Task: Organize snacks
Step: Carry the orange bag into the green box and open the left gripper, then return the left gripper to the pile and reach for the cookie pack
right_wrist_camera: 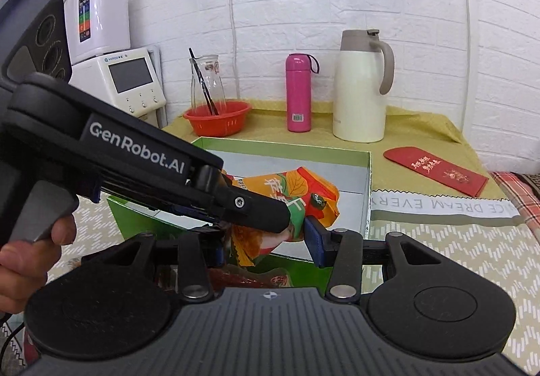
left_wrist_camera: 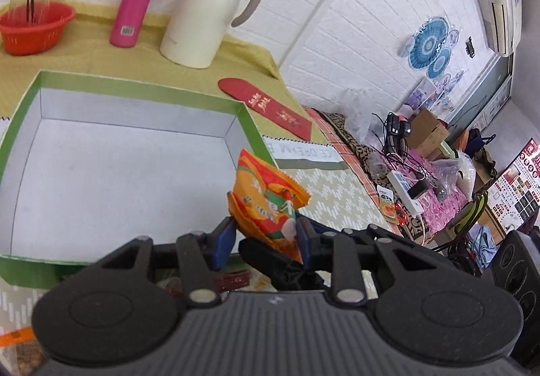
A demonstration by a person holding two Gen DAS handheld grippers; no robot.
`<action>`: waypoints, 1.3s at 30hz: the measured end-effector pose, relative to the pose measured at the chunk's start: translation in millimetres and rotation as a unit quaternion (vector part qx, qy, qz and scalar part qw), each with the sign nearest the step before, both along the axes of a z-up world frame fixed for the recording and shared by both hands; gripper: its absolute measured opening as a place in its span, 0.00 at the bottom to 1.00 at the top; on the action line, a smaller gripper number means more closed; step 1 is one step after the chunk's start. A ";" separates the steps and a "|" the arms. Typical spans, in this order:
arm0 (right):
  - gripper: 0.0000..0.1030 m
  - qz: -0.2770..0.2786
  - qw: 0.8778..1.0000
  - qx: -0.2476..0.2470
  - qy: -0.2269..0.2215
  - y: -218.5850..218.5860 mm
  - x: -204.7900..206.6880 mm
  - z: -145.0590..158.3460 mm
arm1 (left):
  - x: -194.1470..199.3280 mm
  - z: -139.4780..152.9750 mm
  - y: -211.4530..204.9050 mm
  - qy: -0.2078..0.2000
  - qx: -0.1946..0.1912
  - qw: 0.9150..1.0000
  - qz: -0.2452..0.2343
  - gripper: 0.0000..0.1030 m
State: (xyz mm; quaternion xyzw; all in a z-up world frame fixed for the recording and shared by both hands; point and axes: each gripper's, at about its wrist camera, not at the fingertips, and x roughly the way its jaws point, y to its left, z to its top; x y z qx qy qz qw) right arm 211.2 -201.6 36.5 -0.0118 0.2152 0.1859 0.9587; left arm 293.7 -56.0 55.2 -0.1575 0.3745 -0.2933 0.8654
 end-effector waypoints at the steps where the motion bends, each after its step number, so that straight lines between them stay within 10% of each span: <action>1: 0.74 0.000 1.000 -0.002 0.004 0.5 5.7 -1.7 | 5.1 -2.4 -0.9 0.005 0.000 1.000 -0.001 0.28; 5: 0.75 0.001 1.000 -0.004 0.016 0.5 23.7 -8.0 | 20.4 -8.9 -3.8 0.013 0.002 1.000 -0.001 0.32; 10: 1.00 0.010 0.999 -0.028 -0.010 1.5 27.4 -15.4 | 22.3 -13.4 1.5 -0.005 0.006 0.999 0.035 0.89; 19: 1.00 0.009 0.999 -0.038 -0.018 -2.2 7.8 -15.8 | -0.3 0.8 8.7 -0.055 0.065 0.993 0.076 0.89; 30: 1.00 -0.006 1.000 -0.008 -0.026 -20.8 -65.0 29.1 | -89.4 34.0 36.7 -0.066 0.034 0.993 0.087 0.89; 39: 1.00 -0.018 1.000 -0.016 -0.007 -31.1 -132.4 5.3 | -171.2 3.5 50.8 -0.070 0.034 0.993 0.086 0.89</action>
